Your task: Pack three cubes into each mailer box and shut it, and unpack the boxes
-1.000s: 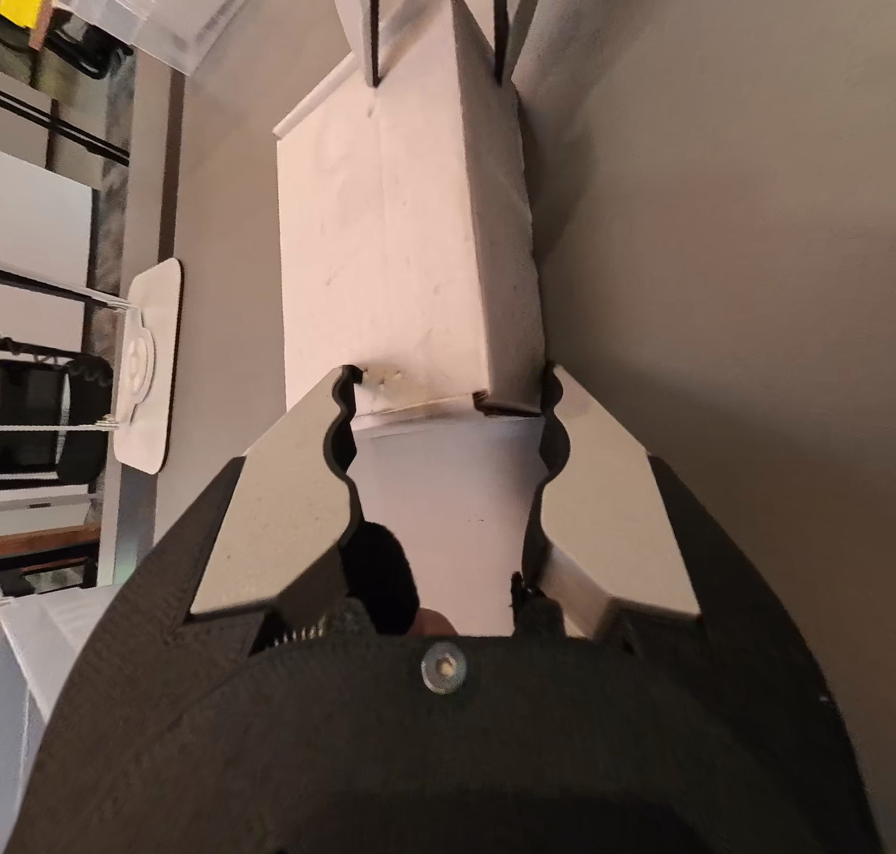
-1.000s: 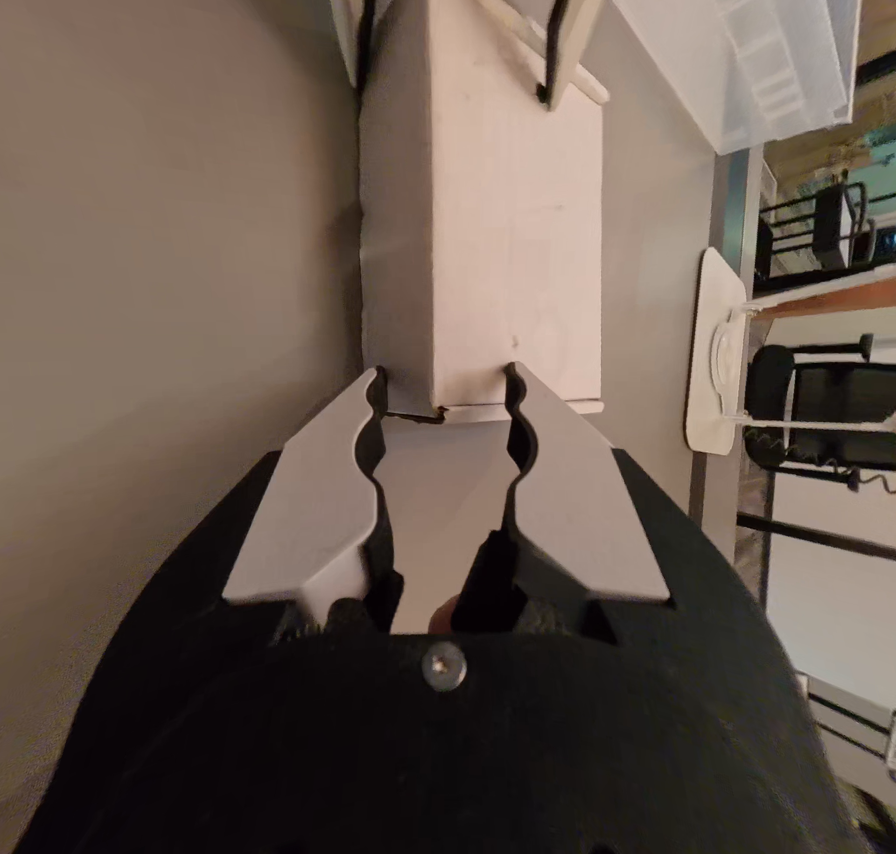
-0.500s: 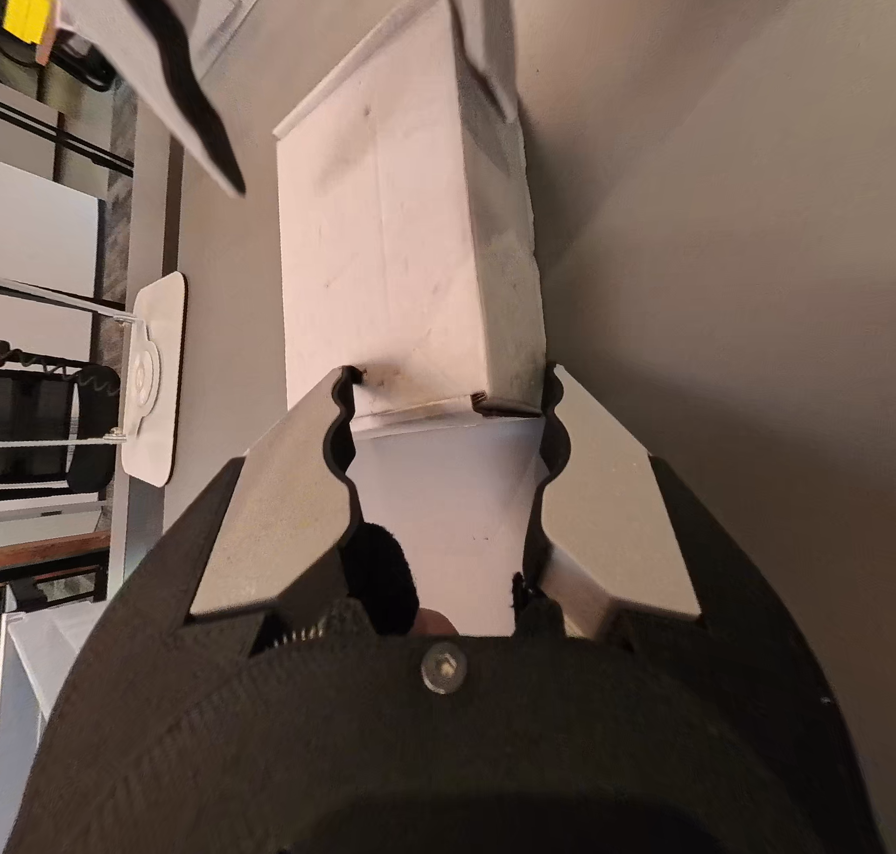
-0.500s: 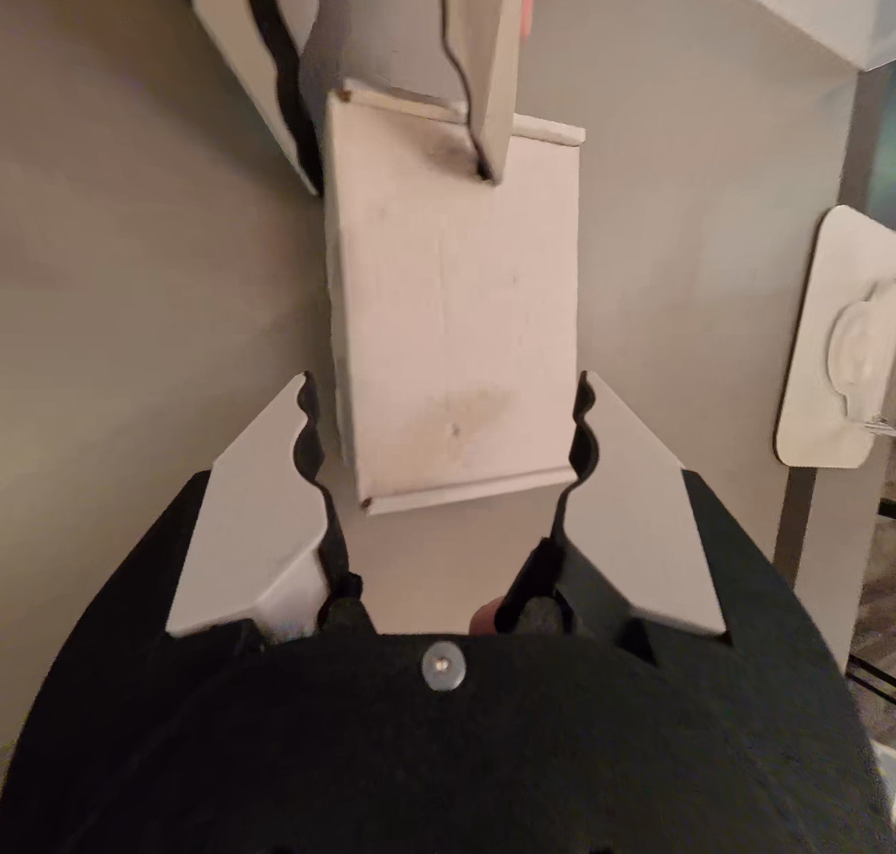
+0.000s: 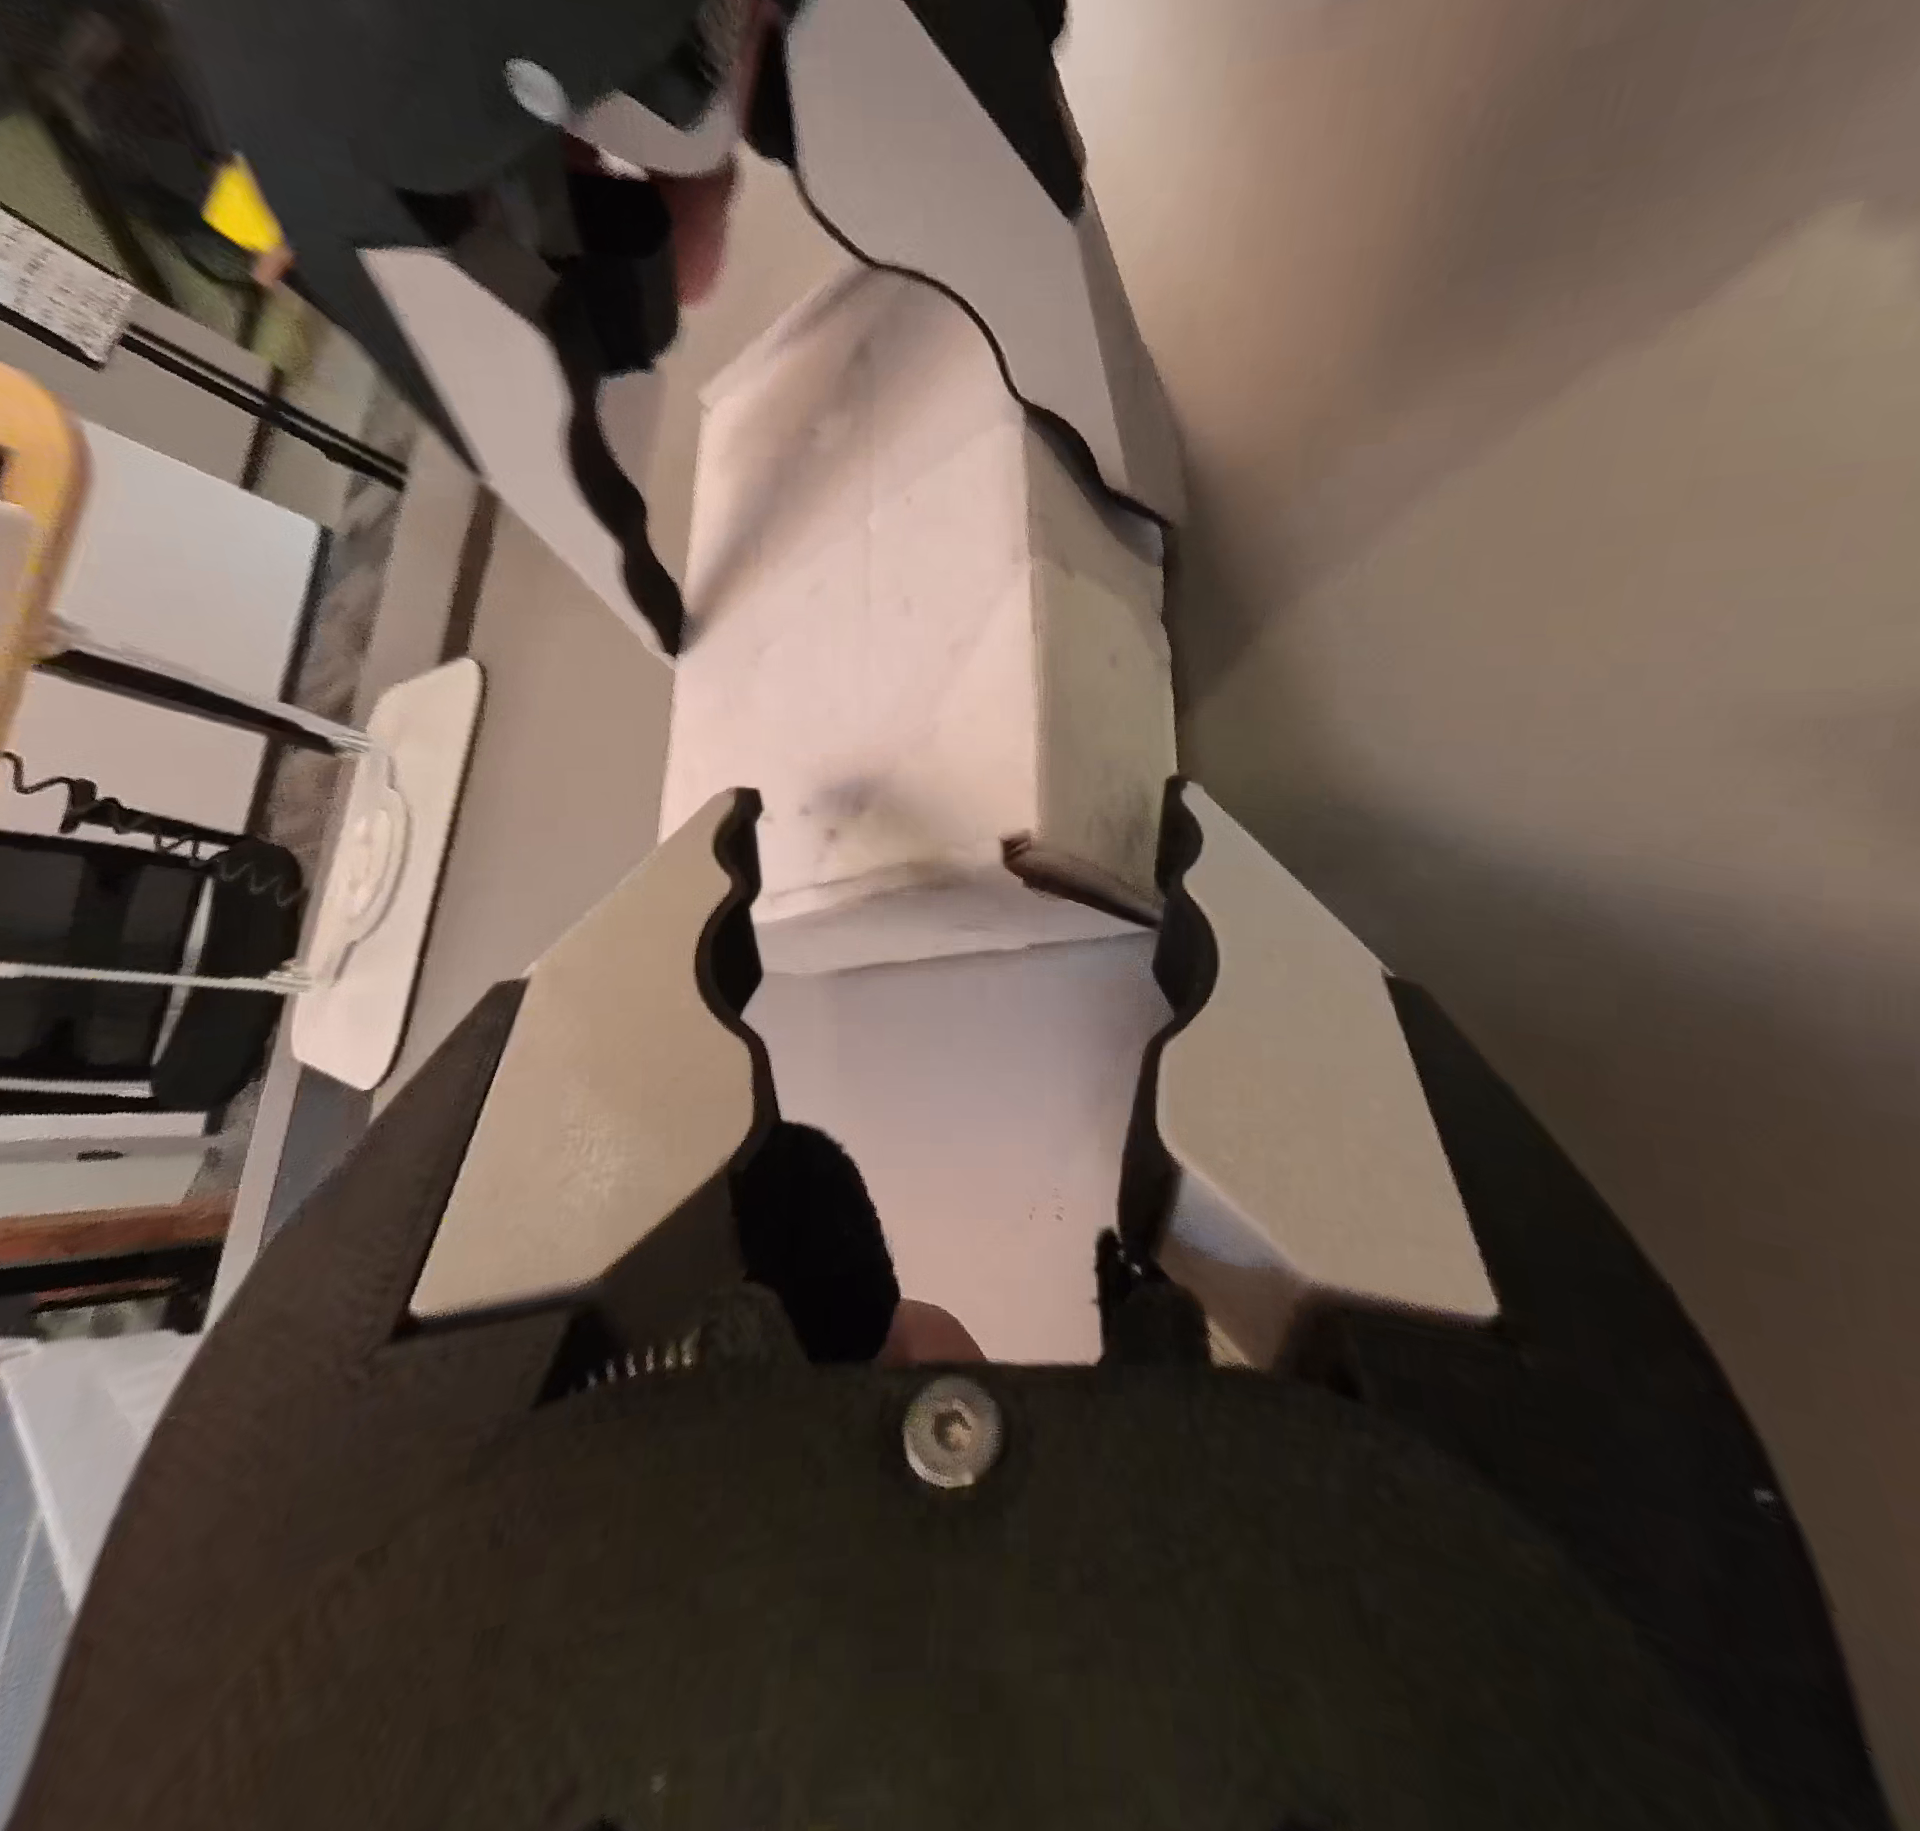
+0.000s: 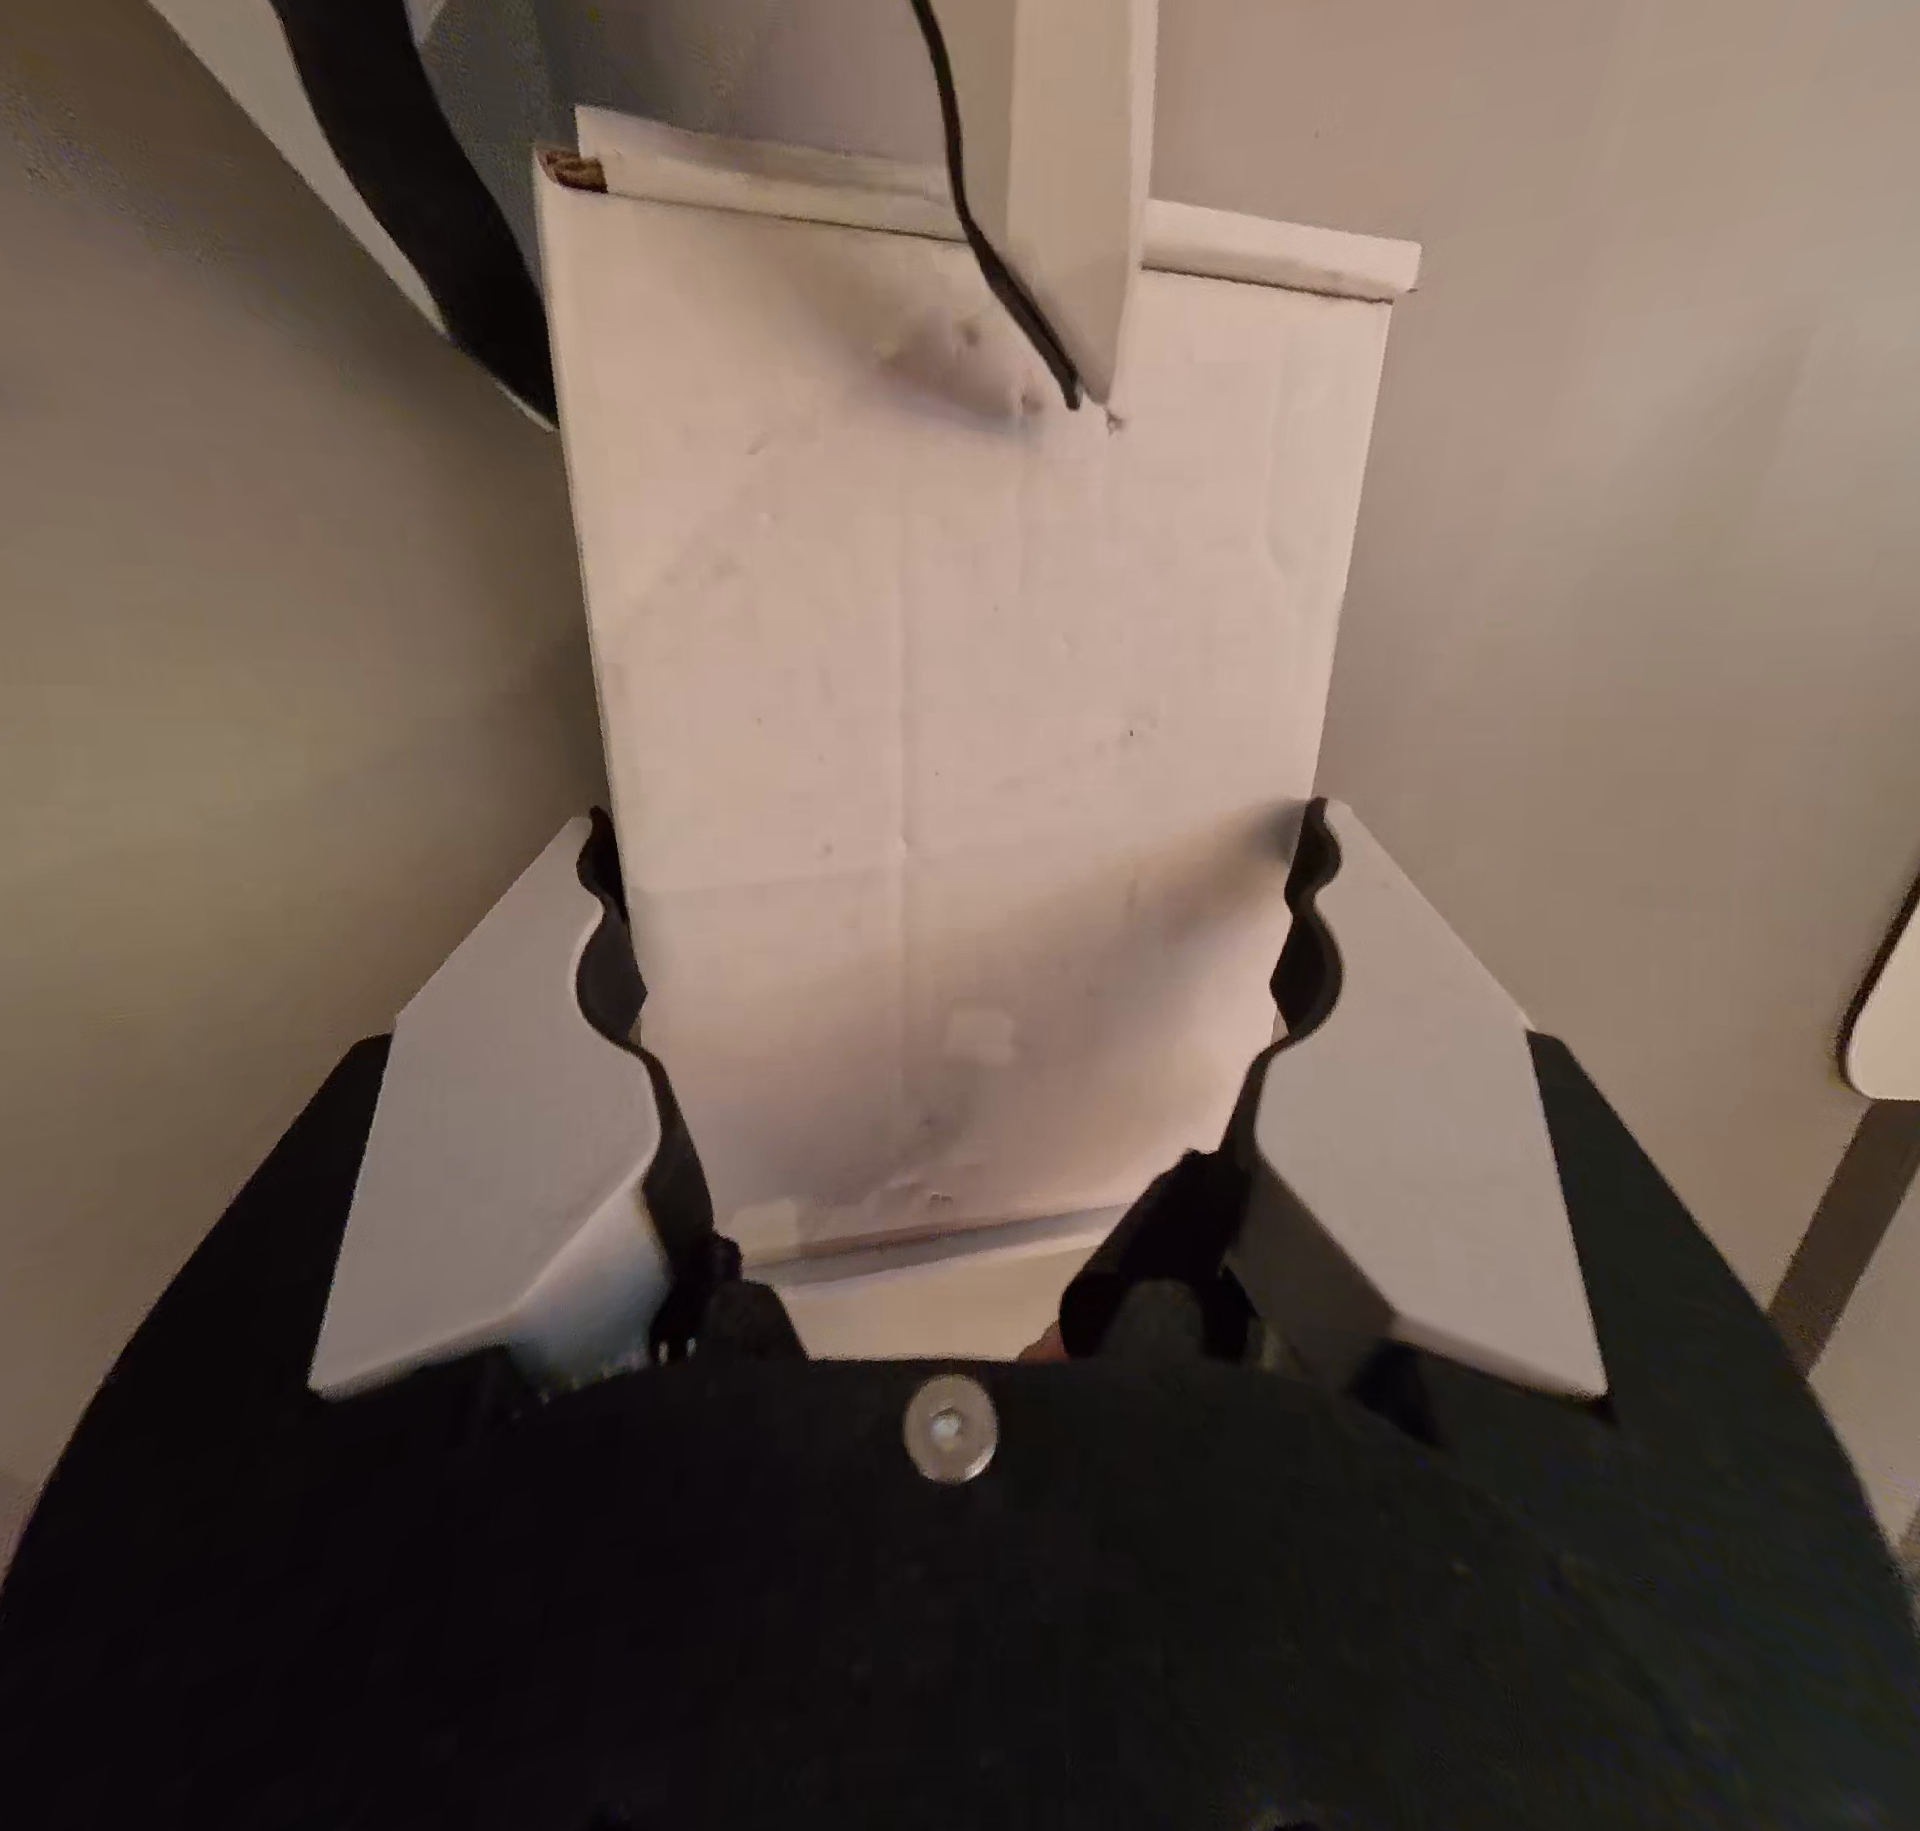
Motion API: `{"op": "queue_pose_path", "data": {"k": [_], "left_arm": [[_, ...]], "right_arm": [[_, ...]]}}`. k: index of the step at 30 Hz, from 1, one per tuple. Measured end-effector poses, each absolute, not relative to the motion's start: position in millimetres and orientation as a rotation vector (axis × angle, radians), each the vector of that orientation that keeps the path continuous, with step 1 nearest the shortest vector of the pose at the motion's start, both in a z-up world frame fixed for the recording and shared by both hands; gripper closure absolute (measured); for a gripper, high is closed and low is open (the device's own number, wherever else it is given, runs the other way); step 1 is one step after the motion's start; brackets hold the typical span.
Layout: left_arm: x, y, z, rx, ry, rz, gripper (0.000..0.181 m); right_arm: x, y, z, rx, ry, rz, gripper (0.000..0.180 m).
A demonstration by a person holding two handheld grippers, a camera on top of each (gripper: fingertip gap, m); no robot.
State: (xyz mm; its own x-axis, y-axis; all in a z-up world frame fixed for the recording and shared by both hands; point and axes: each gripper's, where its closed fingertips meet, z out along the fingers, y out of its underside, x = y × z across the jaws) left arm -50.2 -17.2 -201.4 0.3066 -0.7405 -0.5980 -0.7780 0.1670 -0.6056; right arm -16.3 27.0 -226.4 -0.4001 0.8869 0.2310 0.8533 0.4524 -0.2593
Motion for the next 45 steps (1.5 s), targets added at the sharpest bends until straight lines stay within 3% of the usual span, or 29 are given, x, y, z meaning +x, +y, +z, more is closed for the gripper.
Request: {"op": "queue_pose_path", "data": {"k": [5,8,11,14,20,27,37,39,42,45], "left_arm": [[-63,-16,-164,-1.495,1.226,-0.081,0.107],[-86,-5,-151,-1.503,1.104,-0.074,0.116],[-106,6,-152,-1.520,0.986,-0.087,0.141],[-118,22,-169,-1.531,0.953,0.018,0.153],[-110,30,-189,-1.547,1.037,0.083,0.154],[-105,39,-194,-1.540,1.073,0.134,0.155],[-99,40,-204,-1.528,1.147,0.187,0.155],[-99,39,-203,-1.525,1.147,0.181,0.154],[-99,40,-204,-1.528,1.150,0.182,0.153],[-99,39,-205,-1.526,1.158,0.180,0.153]], "right_arm": [[-8,30,-214,-1.508,-2.317,0.242,0.056],[7,46,-190,-1.528,-2.231,0.283,0.056],[35,79,-152,-1.535,-2.124,0.233,0.056],[85,128,-107,-1.541,-2.041,0.055,0.056],[220,227,-55,-1.628,-2.028,-0.392,0.056],[319,270,-90,-1.787,-2.168,-0.615,0.056],[320,277,-196,-1.715,-2.455,-0.640,0.054],[321,280,-198,-1.731,-2.442,-0.656,0.062],[315,282,-182,-1.774,-2.347,-0.621,0.054],[315,283,-154,-1.822,-2.206,-0.589,0.059]]}}
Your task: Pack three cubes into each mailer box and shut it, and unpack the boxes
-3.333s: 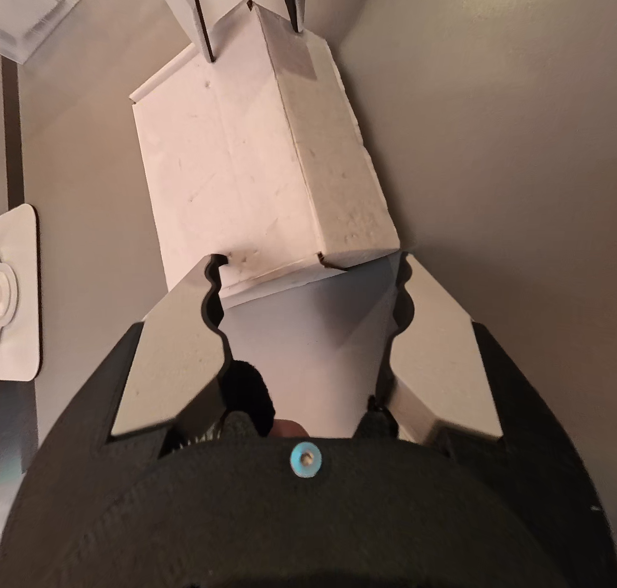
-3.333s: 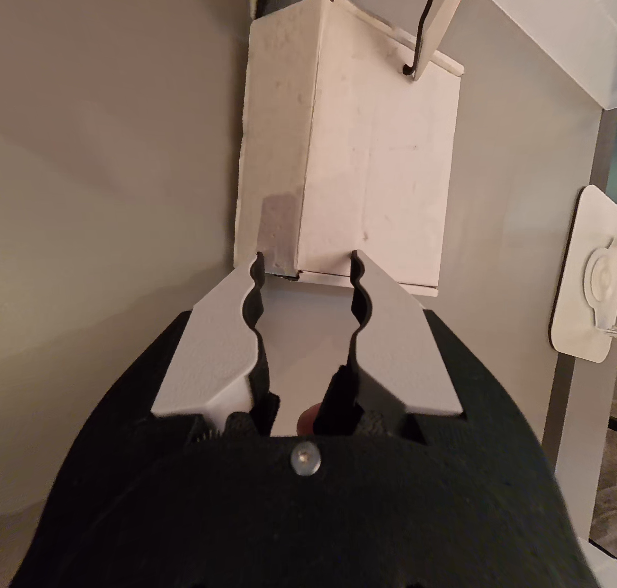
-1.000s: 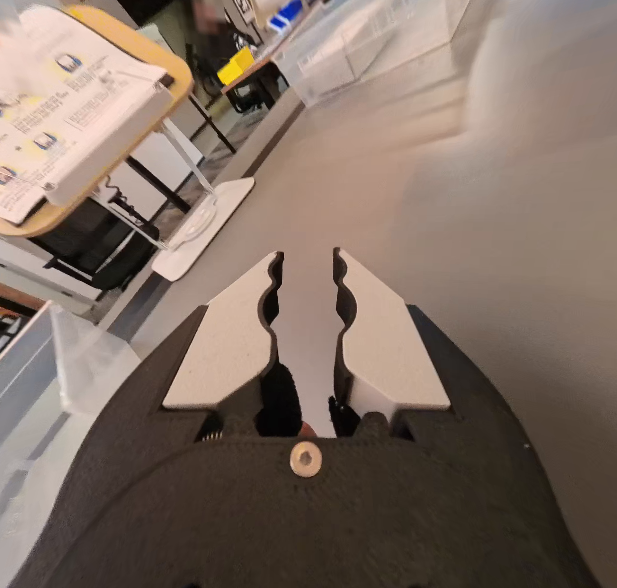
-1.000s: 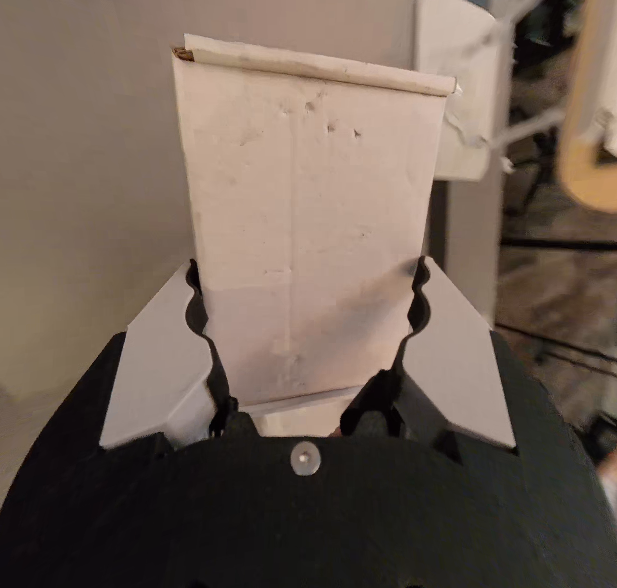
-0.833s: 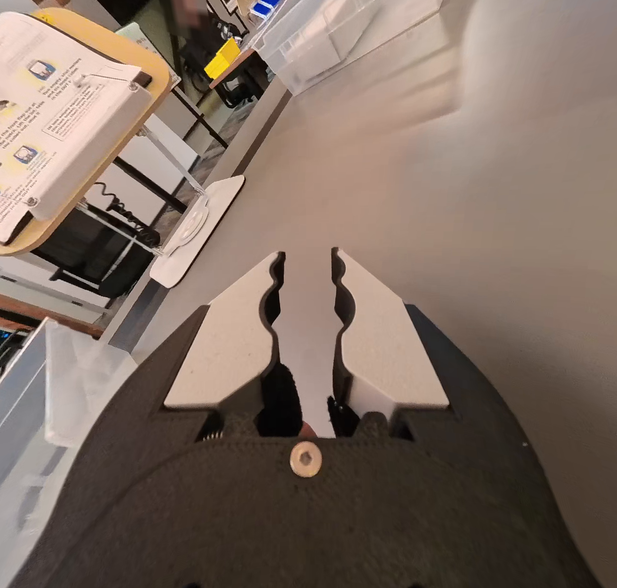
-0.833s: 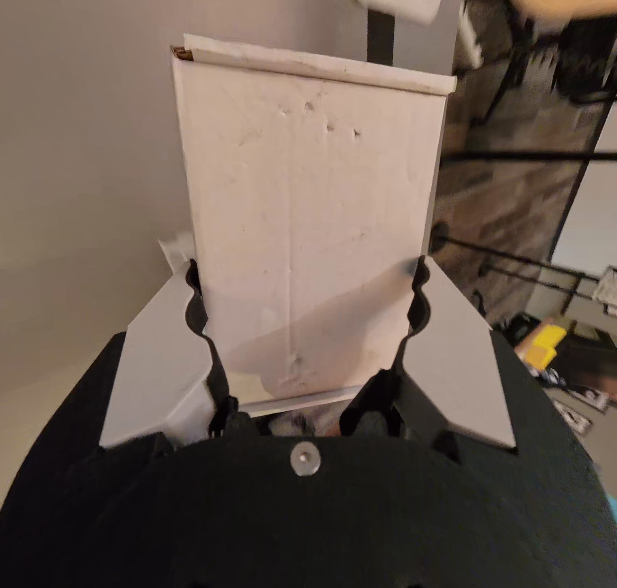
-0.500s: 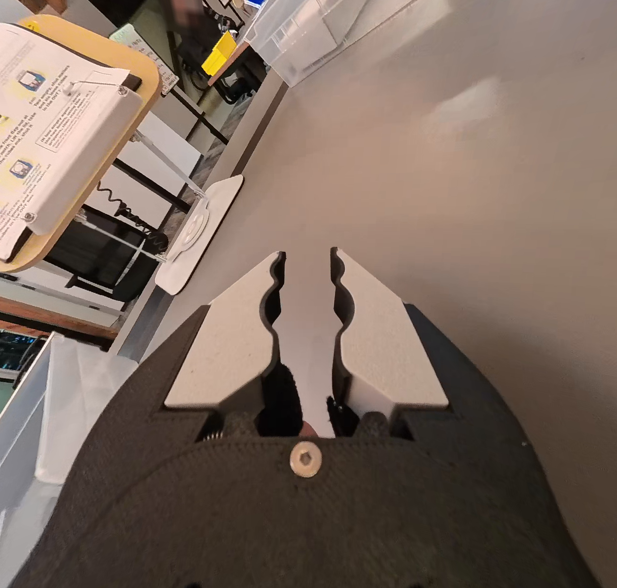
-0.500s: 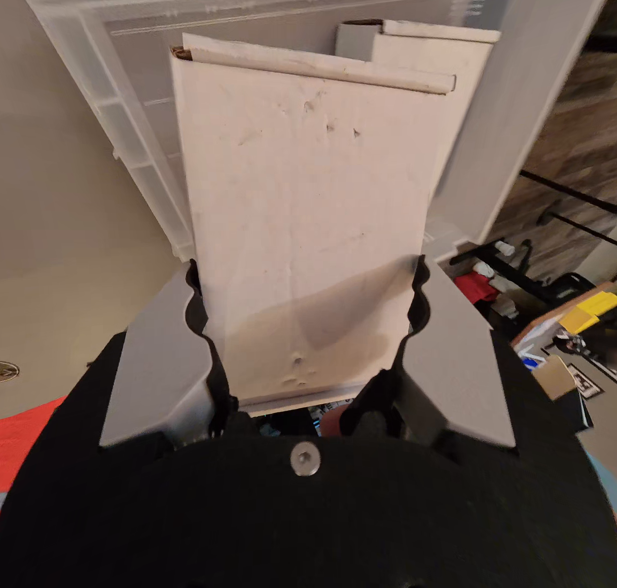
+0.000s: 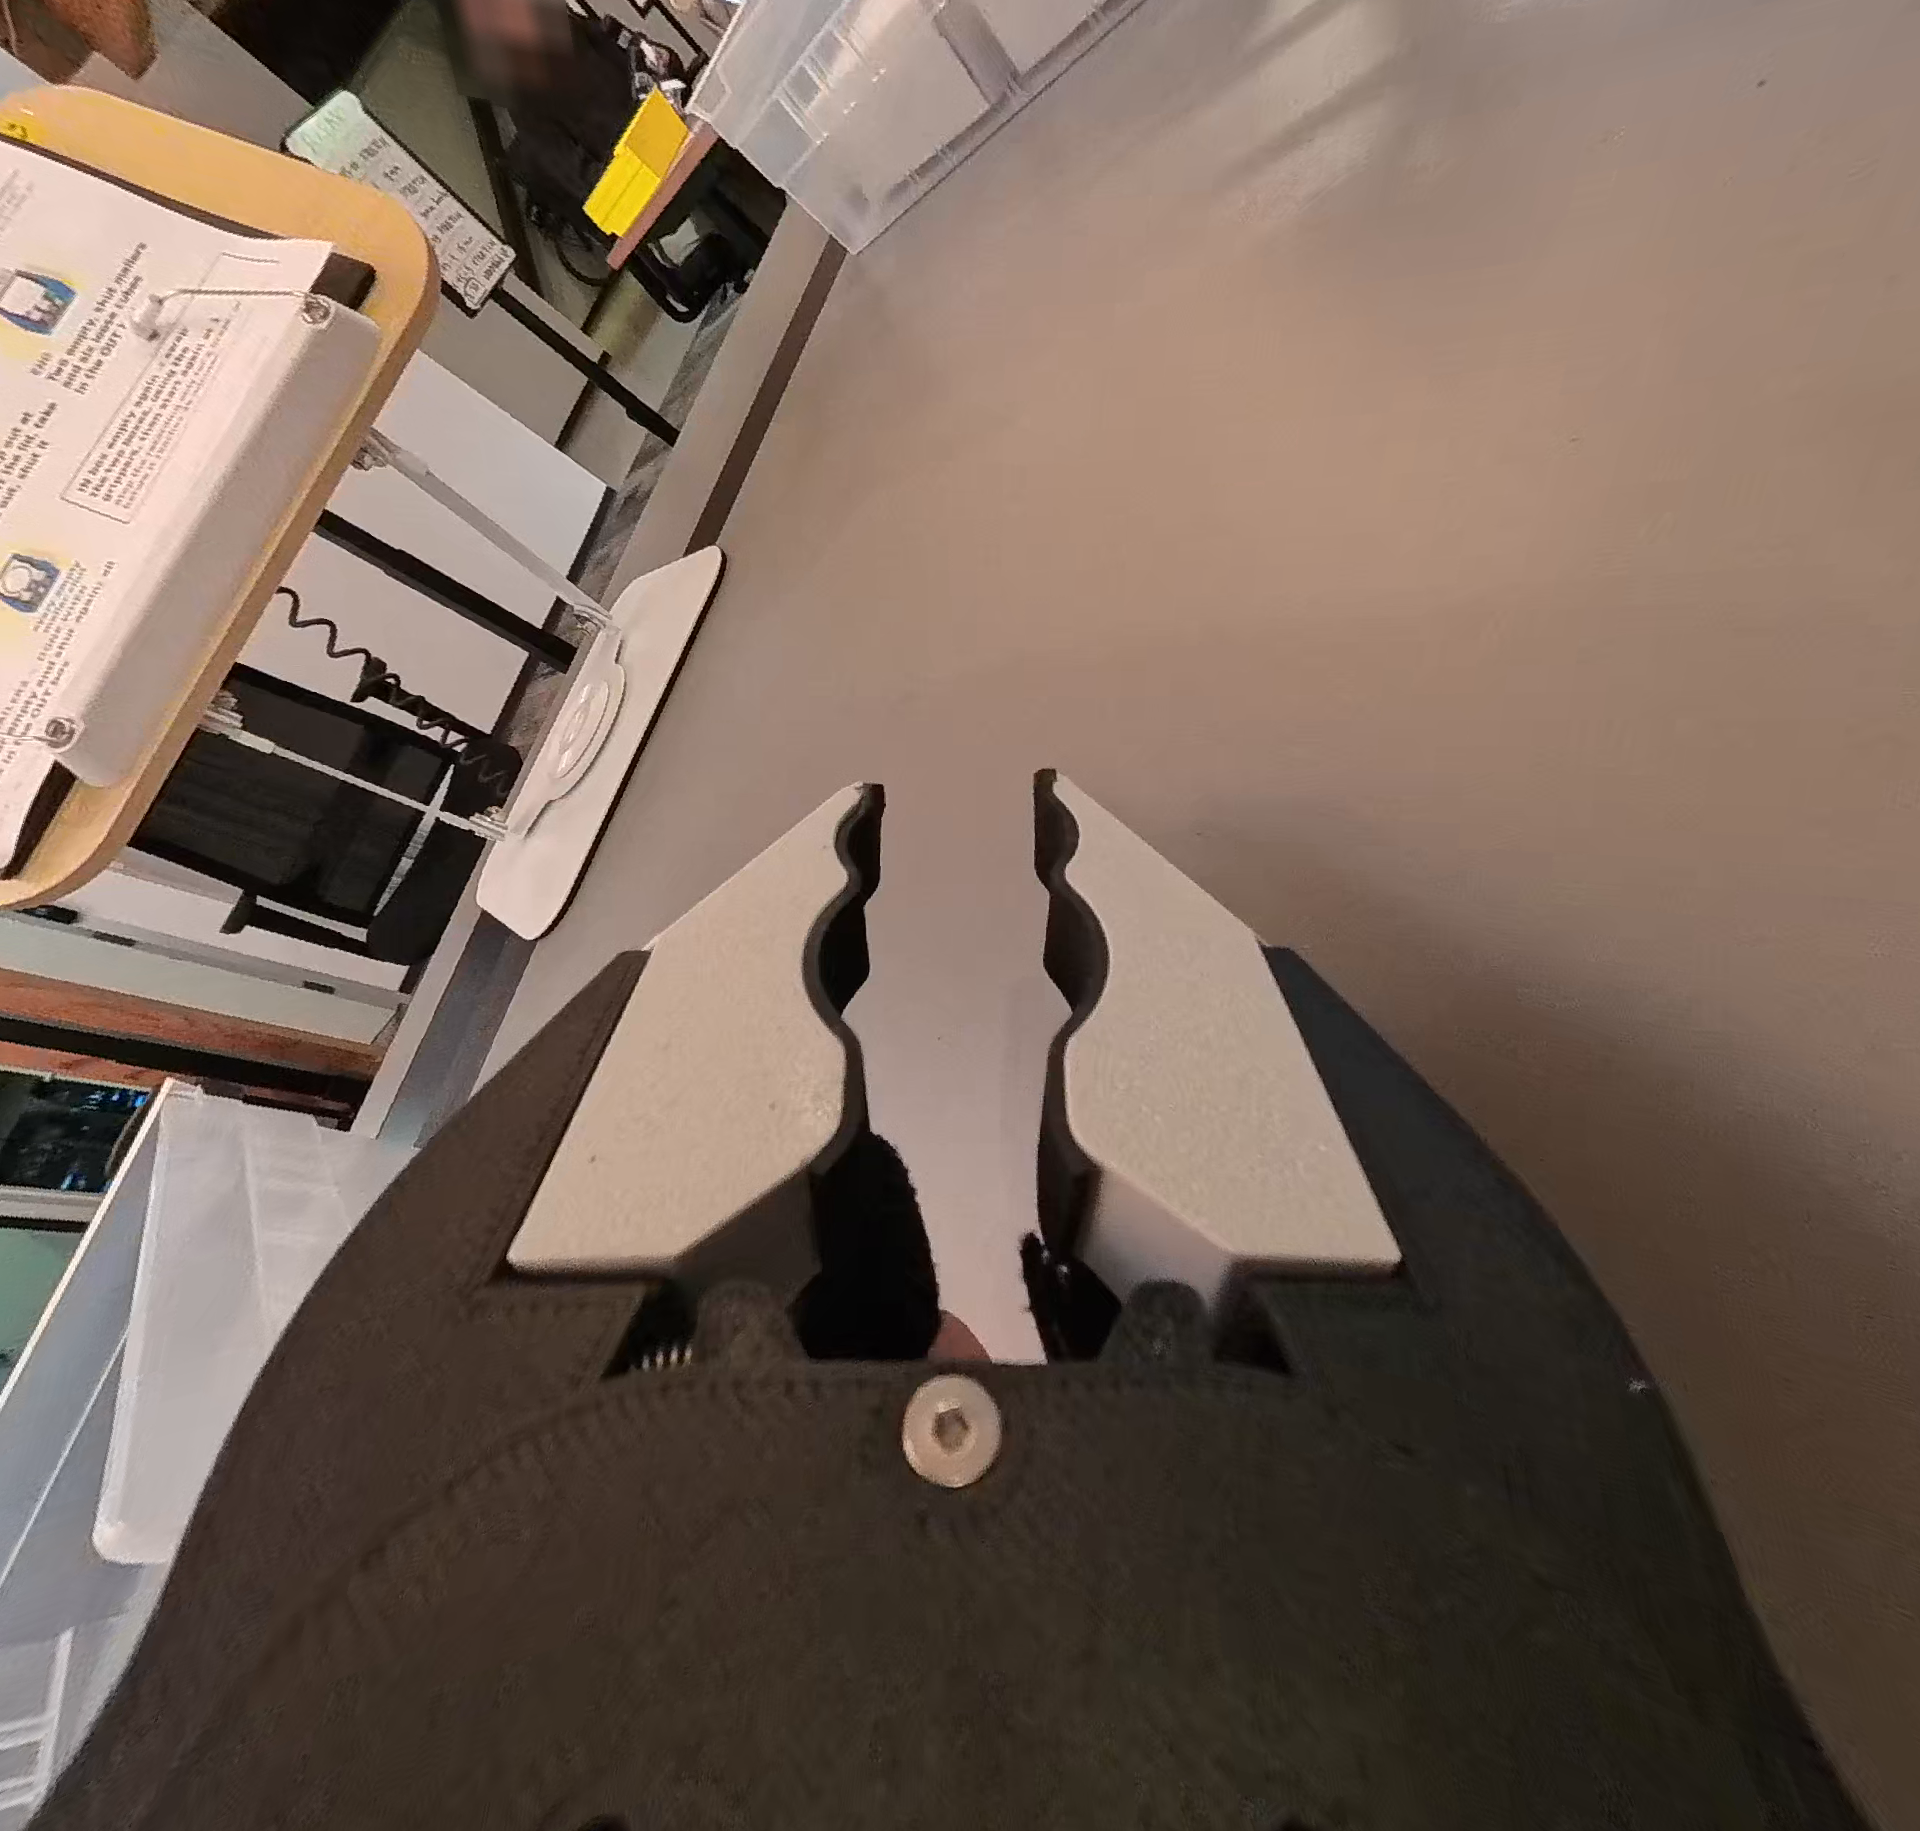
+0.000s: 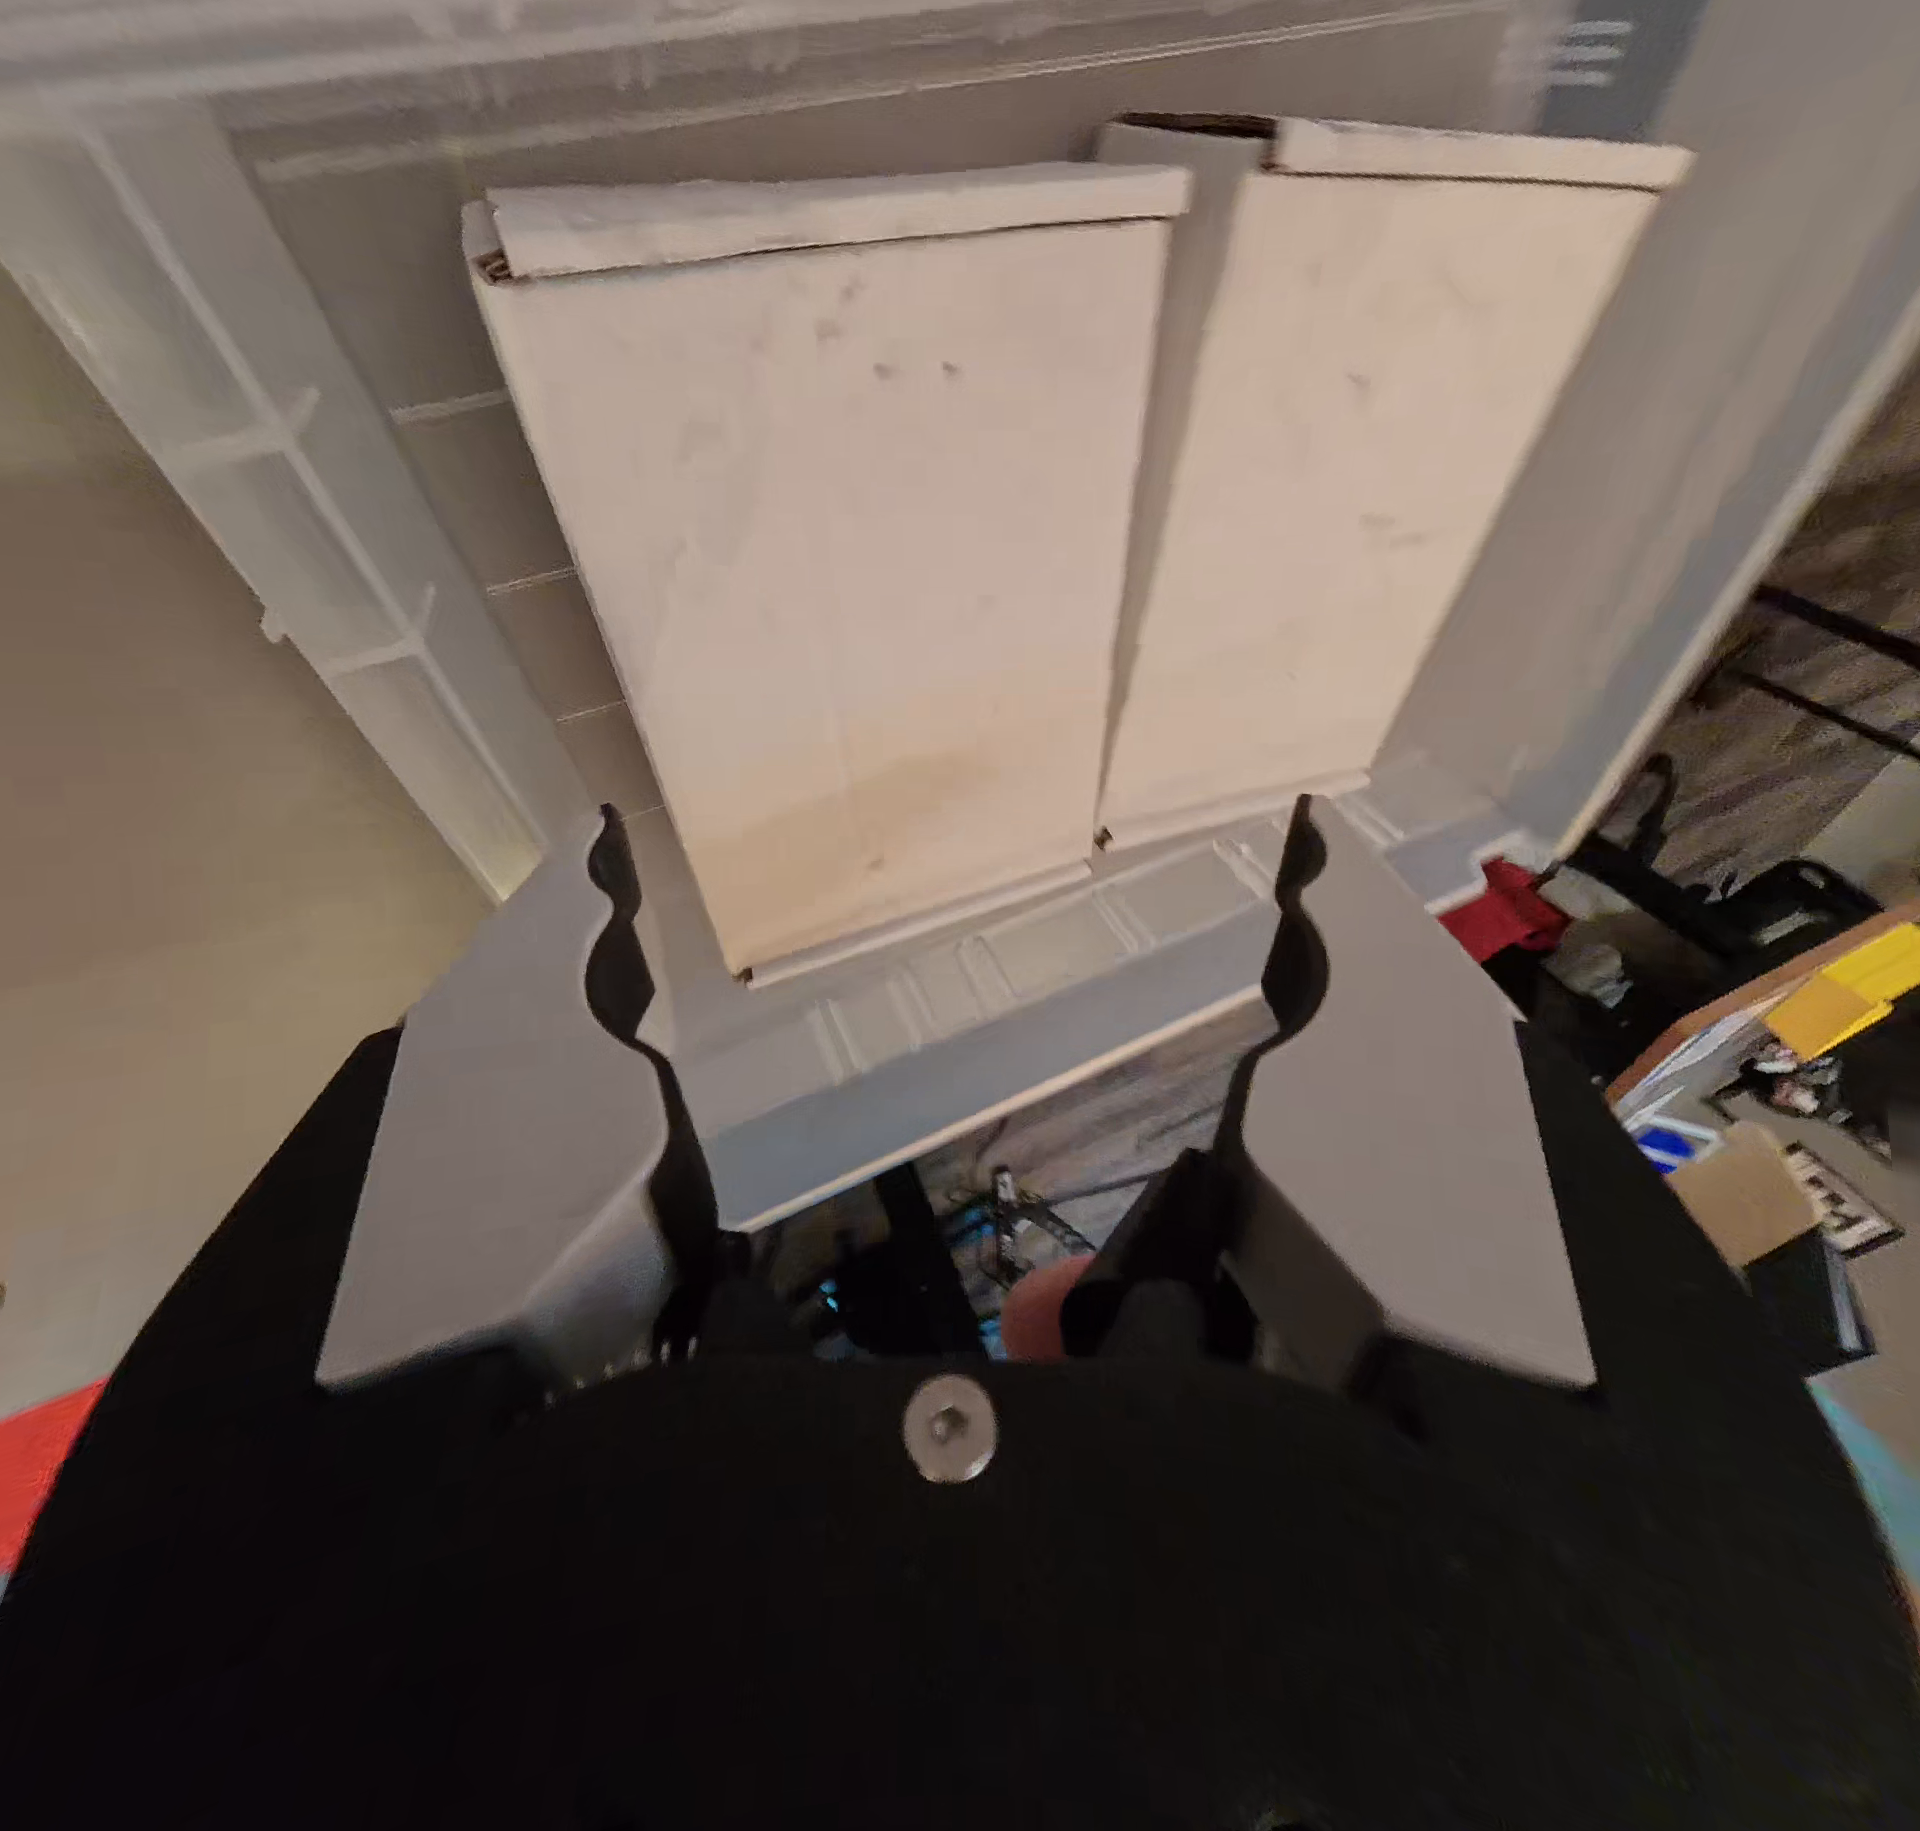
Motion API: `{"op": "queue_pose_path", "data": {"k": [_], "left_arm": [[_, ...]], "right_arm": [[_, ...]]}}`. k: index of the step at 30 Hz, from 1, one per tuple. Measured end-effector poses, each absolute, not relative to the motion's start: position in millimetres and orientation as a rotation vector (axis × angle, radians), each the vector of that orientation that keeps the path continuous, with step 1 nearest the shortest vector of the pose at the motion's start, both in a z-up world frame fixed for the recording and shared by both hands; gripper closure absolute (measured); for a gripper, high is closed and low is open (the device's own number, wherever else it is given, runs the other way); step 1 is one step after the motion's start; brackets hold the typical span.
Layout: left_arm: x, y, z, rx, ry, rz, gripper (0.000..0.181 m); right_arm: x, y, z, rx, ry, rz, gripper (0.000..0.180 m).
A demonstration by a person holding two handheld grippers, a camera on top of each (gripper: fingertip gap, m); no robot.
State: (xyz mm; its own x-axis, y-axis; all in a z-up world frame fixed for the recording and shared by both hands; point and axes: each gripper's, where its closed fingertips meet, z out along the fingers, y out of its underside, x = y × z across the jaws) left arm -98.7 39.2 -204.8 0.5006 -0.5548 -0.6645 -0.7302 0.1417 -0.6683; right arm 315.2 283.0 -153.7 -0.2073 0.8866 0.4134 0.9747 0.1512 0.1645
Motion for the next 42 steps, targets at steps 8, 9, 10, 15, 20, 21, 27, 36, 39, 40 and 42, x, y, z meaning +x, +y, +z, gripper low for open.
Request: {"op": "queue_pose_path", "data": {"k": [8,9,10,15,20,21,27,36,39,40,42], "left_arm": [[-116,45,-185,-1.513,1.041,0.201,0.132],[-123,46,-176,-1.502,1.010,0.227,0.129],[-131,46,-166,-1.492,0.984,0.255,0.129],[-198,45,-106,-1.482,0.802,0.435,0.128],[-312,38,-52,-1.552,0.513,0.532,0.123],[-337,37,-51,-1.601,0.448,0.525,0.117],[-469,36,-98,-1.883,0.210,0.634,0.100],[-482,46,-181,-2.094,0.021,0.132,0.171],[-486,48,-180,-2.077,-0.016,0.135,0.176],[-486,48,-180,-2.070,-0.016,0.122,0.176],[-485,49,-179,-2.056,-0.013,0.116,0.177]], "right_arm": [[364,303,-128,-2.136,-1.474,-0.379,0.081],[374,305,-134,-2.166,-1.396,-0.385,0.086],[384,306,-141,-2.195,-1.333,-0.382,0.091],[411,311,-154,-2.245,-0.959,-0.191,0.109],[418,304,-178,-2.321,-0.852,0.010,0.119],[417,304,-183,-2.331,-0.855,0.019,0.119],[408,309,-188,-2.269,-0.806,0.053,0.162],[402,301,-187,-2.235,-0.686,0.155,0.174],[399,295,-187,-2.236,-0.675,0.147,0.174],[398,292,-187,-2.233,-0.671,0.146,0.174],[395,287,-186,-2.228,-0.659,0.149,0.174]]}}
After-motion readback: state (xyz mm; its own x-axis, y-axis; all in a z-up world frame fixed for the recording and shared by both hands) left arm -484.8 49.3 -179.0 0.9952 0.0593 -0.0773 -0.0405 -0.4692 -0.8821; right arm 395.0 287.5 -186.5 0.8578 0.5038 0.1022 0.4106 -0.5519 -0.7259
